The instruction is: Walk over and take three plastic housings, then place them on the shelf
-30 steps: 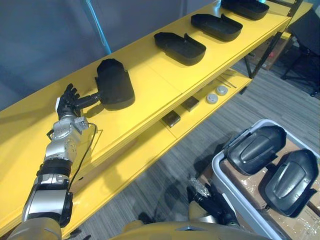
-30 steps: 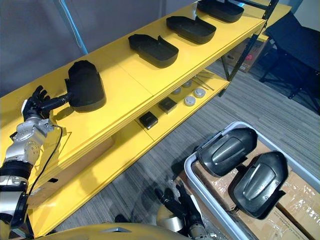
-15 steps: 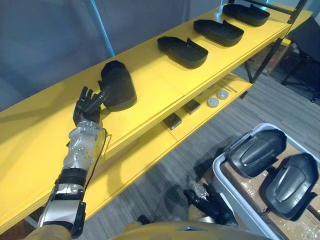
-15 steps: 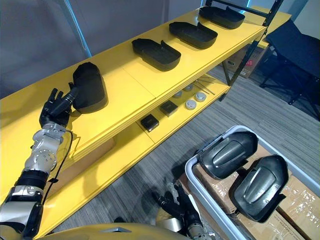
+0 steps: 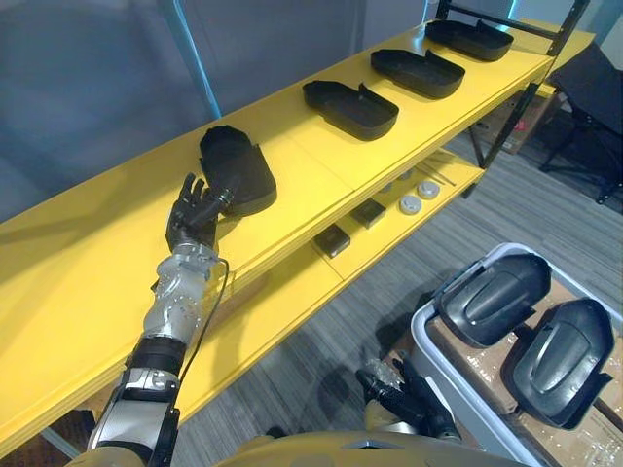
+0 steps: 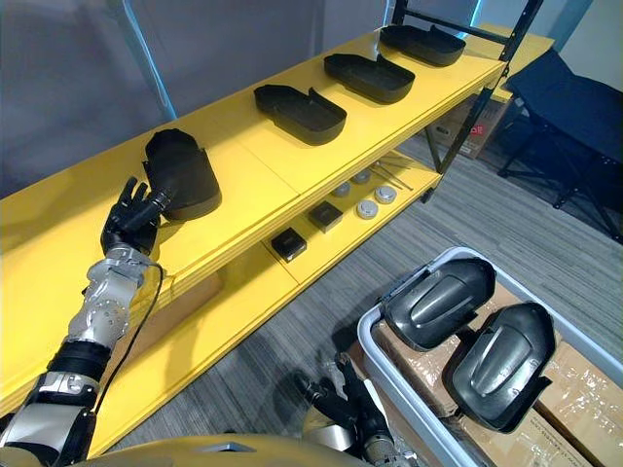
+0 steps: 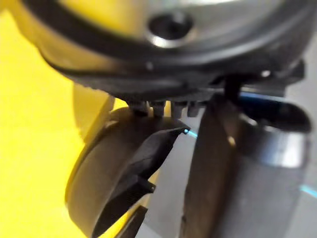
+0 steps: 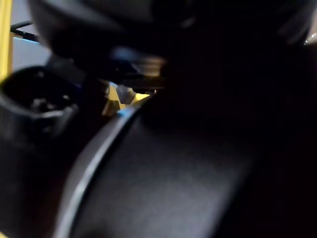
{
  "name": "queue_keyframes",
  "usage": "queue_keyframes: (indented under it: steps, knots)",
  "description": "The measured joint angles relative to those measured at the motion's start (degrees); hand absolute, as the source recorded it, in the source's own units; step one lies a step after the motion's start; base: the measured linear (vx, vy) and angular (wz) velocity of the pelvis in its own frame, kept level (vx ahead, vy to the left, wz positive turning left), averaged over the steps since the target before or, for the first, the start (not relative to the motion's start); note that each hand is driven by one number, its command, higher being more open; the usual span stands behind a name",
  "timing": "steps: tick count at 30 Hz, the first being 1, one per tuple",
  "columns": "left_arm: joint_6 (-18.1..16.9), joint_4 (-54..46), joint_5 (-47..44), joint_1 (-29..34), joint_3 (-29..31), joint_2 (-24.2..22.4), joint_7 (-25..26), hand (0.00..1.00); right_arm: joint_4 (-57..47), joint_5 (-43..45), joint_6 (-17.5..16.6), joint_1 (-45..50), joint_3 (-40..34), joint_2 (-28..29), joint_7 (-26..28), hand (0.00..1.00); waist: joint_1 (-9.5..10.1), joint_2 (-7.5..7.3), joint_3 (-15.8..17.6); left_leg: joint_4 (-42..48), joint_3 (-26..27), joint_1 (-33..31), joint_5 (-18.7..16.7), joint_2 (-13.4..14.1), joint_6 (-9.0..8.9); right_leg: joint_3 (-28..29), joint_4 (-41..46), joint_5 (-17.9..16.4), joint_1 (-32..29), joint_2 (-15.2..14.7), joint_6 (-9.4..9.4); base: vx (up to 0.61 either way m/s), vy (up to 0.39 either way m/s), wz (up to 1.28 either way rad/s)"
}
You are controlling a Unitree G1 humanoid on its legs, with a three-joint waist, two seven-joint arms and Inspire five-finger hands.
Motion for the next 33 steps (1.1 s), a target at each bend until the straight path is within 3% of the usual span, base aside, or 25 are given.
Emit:
queue_keyframes:
  steps: [33]
  knots:
    - [1.00,-1.99,2.35,0.31,-2.72,-4.19,1.34,1.00,0.21,0.00,-0.08,-0.05,-0.22,-0.25,1.92,1.00,-0.22,-0.24,0.04,-0.07,-0.08,0.73,-0.23,0.02,-0.17,-0.17,-0.08,-0.23,0.77,-0.01,-0.32,-0.01,-0.008,0.00]
